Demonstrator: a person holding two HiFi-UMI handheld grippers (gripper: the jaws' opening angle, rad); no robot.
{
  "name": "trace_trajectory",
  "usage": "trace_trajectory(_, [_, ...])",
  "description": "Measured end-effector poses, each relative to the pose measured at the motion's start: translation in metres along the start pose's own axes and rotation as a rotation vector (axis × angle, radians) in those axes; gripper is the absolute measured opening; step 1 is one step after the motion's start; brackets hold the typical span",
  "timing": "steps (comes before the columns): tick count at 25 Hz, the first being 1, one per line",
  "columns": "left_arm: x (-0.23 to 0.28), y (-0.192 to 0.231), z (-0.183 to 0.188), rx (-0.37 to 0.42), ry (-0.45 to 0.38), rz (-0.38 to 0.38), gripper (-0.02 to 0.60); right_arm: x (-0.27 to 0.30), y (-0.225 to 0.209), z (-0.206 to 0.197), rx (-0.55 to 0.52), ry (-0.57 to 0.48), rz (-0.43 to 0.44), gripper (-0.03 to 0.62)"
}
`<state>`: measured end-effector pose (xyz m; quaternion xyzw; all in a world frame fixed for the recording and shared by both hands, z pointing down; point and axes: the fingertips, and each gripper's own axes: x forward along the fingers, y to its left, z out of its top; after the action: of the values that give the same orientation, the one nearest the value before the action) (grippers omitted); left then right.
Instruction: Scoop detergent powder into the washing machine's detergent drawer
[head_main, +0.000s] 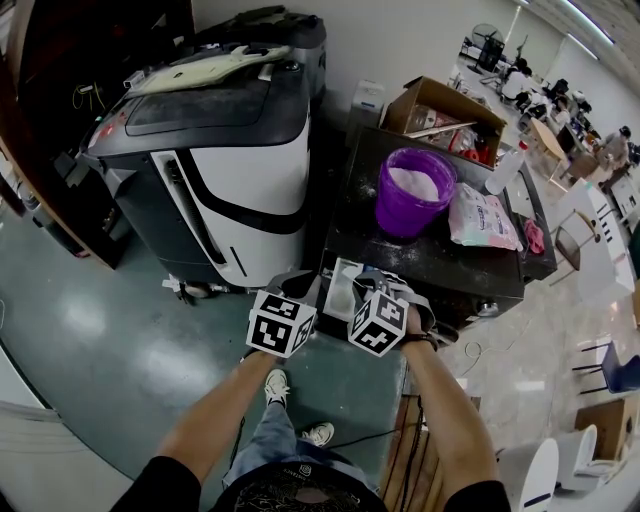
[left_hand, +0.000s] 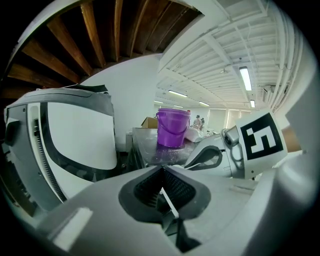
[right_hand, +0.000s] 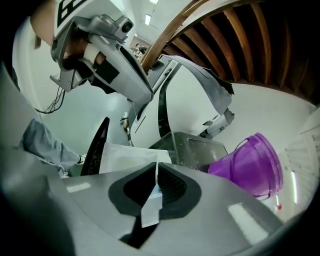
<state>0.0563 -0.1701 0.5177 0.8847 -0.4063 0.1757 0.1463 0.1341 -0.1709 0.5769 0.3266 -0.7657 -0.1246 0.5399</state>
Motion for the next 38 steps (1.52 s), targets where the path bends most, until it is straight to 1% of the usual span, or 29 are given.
trace_trajectory(2, [0.000, 0.000, 0.000, 0.000, 0.000, 0.001, 0.000, 0.000, -0.001, 0.000, 0.017, -0.004, 0.001, 0.037])
trace_trajectory(4, [0.000, 0.001, 0.001, 0.001, 0.001, 0.001, 0.000, -0.001, -0.002, 0.001, 0.074, -0.021, 0.014, 0.037])
trace_trajectory(8, [0.000, 0.000, 0.002, 0.005, 0.005, 0.000, 0.000, -0.009, -0.009, 0.003, 0.298, -0.087, 0.053, 0.037])
trace_trajectory(11, [-0.001, -0.002, 0.004, 0.008, 0.008, -0.004, 0.000, -0.018, -0.014, 0.002, 0.433, -0.132, 0.066, 0.038])
trace_trajectory(15, [0.000, -0.008, 0.015, 0.021, 0.002, -0.017, 0.000, -0.033, -0.027, -0.003, 0.580, -0.189, 0.037, 0.038])
trace_trajectory(21, [0.002, -0.014, 0.029, 0.041, -0.007, -0.035, 0.000, -0.060, -0.049, -0.010, 0.756, -0.261, -0.019, 0.038])
trace_trajectory(26, [0.005, -0.015, 0.042, 0.048, -0.017, -0.046, 0.000, -0.082, -0.071, -0.019, 0.866, -0.308, -0.078, 0.038])
trace_trajectory(31, [0.009, -0.015, 0.060, 0.065, -0.035, -0.067, 0.000, -0.098, -0.089, -0.031, 0.926, -0.330, -0.148, 0.038])
trace_trajectory(35, [0.013, -0.015, 0.075, 0.082, -0.045, -0.095, 0.000, -0.110, -0.101, -0.036, 1.008, -0.364, -0.201, 0.038])
trace_trajectory(38, [0.016, -0.016, 0.088, 0.100, -0.062, -0.107, 0.000, -0.116, -0.107, -0.036, 1.028, -0.376, -0.247, 0.038])
